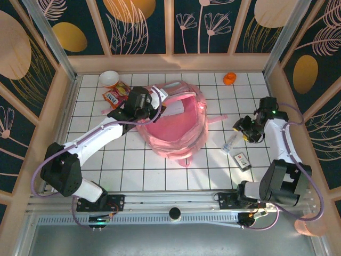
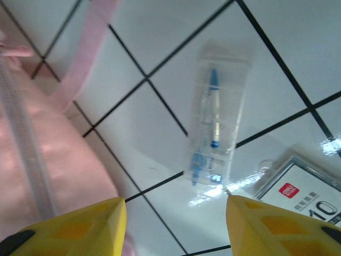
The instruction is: Pack the student bag
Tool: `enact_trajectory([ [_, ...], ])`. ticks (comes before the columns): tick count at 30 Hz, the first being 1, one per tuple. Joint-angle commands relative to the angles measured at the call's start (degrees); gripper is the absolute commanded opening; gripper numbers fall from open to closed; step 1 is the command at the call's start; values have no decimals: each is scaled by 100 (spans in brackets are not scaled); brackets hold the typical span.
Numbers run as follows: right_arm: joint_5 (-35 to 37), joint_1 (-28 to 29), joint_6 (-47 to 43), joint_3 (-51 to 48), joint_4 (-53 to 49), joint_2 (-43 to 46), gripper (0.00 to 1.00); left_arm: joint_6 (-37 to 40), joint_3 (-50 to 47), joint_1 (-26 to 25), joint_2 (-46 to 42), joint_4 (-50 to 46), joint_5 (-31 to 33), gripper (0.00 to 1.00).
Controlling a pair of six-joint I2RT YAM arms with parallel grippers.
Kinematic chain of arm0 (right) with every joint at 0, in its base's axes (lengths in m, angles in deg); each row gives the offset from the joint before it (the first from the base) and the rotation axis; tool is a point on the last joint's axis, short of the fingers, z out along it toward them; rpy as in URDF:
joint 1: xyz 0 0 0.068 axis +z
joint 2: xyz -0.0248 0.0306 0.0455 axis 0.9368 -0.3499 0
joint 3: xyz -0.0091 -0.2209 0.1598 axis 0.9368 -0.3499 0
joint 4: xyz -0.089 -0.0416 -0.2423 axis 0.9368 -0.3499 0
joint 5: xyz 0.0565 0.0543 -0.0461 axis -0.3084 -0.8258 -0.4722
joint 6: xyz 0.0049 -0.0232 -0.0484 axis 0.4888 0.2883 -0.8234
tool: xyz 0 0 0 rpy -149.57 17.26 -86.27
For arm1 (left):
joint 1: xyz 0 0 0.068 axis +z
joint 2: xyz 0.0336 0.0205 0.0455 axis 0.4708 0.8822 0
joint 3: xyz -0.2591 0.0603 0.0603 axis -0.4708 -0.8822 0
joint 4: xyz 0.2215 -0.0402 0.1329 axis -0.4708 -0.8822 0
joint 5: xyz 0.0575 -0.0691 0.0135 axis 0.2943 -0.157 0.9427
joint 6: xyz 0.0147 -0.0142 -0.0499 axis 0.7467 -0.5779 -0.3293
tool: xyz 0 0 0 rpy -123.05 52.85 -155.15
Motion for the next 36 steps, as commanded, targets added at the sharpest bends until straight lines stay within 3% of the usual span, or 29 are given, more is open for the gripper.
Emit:
enact_trajectory([
  [1, 246, 32, -168, -132, 50, -276, 52, -249, 68, 18, -265, 333, -214, 0],
  [14, 659, 606, -120, -239, 565, -1424, 59, -297, 53, 22, -217, 451, -247, 0],
  [25, 985, 761, -119, -371, 790, -1962, 61, -326, 27, 20, -204, 451, -236, 0],
  [36, 985, 774, -205, -481, 1229, -2308, 54, -388, 53, 19, -182, 482, -313, 0],
])
